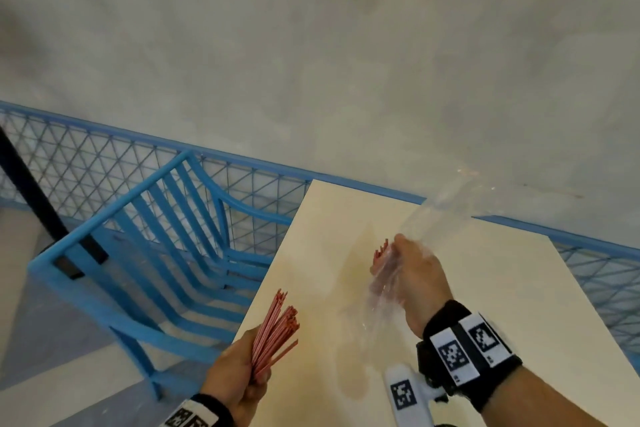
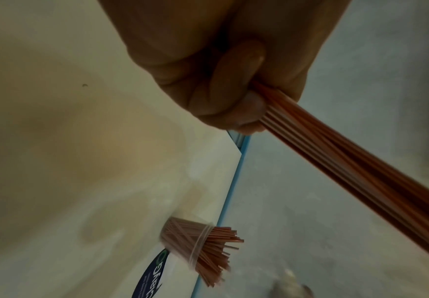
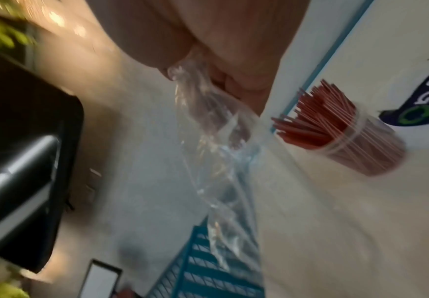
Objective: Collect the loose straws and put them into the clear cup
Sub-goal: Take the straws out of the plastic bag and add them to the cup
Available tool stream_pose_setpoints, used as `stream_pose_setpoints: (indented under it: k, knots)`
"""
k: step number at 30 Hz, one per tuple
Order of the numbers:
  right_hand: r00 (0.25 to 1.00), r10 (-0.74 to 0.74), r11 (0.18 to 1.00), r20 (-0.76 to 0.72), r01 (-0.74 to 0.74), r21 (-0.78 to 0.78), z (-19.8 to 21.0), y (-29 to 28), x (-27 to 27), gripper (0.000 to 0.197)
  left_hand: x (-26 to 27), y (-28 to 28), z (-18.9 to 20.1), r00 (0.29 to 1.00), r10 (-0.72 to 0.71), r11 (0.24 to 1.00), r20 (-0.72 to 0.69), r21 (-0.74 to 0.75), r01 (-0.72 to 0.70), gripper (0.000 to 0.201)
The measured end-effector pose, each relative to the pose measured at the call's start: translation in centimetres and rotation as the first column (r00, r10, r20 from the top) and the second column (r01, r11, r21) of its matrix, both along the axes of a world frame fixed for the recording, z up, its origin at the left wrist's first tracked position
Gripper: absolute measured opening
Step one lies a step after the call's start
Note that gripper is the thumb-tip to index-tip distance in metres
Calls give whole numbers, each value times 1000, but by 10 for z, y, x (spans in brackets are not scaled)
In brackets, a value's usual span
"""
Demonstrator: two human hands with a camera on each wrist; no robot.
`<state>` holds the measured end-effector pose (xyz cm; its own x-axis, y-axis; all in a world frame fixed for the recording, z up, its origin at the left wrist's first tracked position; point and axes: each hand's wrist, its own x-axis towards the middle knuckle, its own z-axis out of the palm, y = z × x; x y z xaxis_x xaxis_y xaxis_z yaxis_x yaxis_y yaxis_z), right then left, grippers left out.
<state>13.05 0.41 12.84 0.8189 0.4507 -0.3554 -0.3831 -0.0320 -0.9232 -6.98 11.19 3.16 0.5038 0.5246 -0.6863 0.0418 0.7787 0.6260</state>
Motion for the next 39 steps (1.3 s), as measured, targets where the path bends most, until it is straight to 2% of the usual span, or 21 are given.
stream_pose_setpoints:
  k: [3,5,10,14,17,20,24,26,28,30,32,34,36,38,39]
  knots:
    - [989,143,965,-37,-148,-217,-35,16,-6,23,-1,1,2,998,36,999,47,16,-37,33]
    - [967,224,928,-122,-250,-277,-60,25,-14,19,-2,3,4,997,44,999,62,24,-46,33]
    - [909,252,846,-333,-374,-380,-123,40,-16,26,-8,7,3,999,34,998,27,48,-35,37]
    - [895,374,736,-242,-445,-510,-150,44,-12,36,-13,11,-1,998,53,996,-22,77,-51,38]
    - [896,423,699,-133,-416,-581,-165,44,-3,32,-13,14,-2,996,73,995,-55,78,-69,37]
    - [858,513,569,-34,-369,-735,-159,41,3,55,-10,14,-2,995,60,996,-85,64,-54,38]
    - [831,557,510,2,-340,-790,-145,28,4,76,1,11,1,995,55,997,-78,54,-51,36]
    - [827,562,512,31,-318,-798,-136,19,2,77,7,10,3,996,40,998,-75,48,-37,35]
    - [842,530,576,97,-274,-770,-123,9,-2,75,13,7,6,997,26,999,-68,41,-23,34]
    - [834,512,704,205,-271,-656,-106,-3,-9,70,20,4,8,998,9,999,-55,34,-7,33]
    - [810,498,823,311,-328,-464,-80,-15,-22,61,26,0,10,999,-8,1000,-36,21,9,32]
    - [725,536,835,432,-382,-395,-51,-26,-36,68,34,-5,12,999,-31,999,-27,10,32,32]
    - [555,633,771,539,-387,-506,-26,-31,-47,86,41,-11,16,996,-78,997,-38,13,78,32]
    - [369,746,664,554,-357,-657,-6,-29,-56,91,46,-18,20,990,-140,989,-31,33,141,34]
    - [317,762,647,565,-342,-682,1,-27,-59,92,49,-23,23,984,-179,983,-17,43,179,35]
